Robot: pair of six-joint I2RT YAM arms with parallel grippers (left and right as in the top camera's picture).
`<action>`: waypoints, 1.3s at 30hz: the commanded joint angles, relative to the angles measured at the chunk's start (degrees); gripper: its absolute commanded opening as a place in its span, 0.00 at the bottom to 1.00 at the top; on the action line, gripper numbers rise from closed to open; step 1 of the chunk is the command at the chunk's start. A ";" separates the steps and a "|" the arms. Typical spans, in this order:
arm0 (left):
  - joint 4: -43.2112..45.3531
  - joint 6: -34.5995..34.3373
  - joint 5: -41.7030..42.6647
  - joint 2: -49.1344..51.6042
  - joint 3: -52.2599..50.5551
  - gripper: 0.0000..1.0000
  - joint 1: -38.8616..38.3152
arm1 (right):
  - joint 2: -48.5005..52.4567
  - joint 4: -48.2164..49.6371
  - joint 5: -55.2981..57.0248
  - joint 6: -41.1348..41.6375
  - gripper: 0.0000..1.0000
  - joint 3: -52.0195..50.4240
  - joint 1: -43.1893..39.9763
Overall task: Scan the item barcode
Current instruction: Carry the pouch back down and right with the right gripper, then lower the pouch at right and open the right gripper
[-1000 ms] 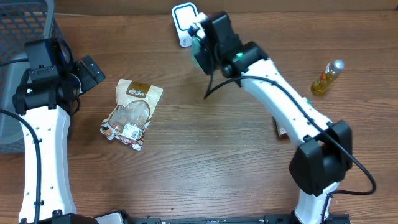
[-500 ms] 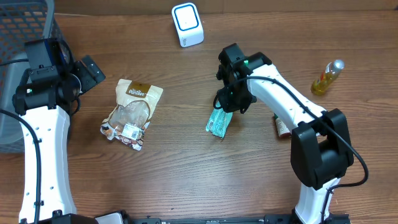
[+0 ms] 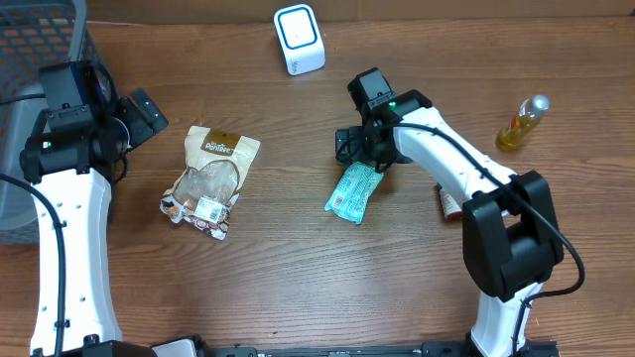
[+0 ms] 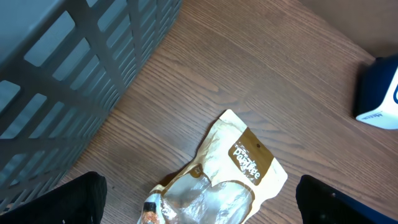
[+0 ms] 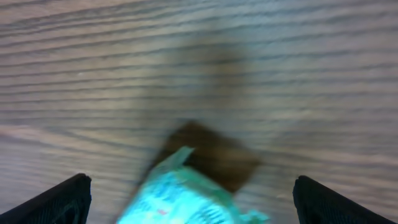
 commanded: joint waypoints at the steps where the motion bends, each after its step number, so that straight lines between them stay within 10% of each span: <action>1: 0.07 0.85 -0.92 -0.31 1.18 1.00 -0.09 | -0.15 0.26 -7.39 4.33 1.00 -0.22 2.86; 5: 0.07 0.85 -0.92 -0.31 1.18 0.99 -0.09 | -0.15 1.68 -12.07 4.37 0.93 -0.46 5.66; 13: 0.07 0.85 -0.94 -0.31 1.18 1.00 -0.09 | -0.15 5.09 -12.39 11.87 0.04 -1.05 11.54; 39: 0.07 0.85 -0.92 -0.31 1.18 1.00 -0.09 | 0.28 16.65 3.80 27.45 0.04 -12.24 13.38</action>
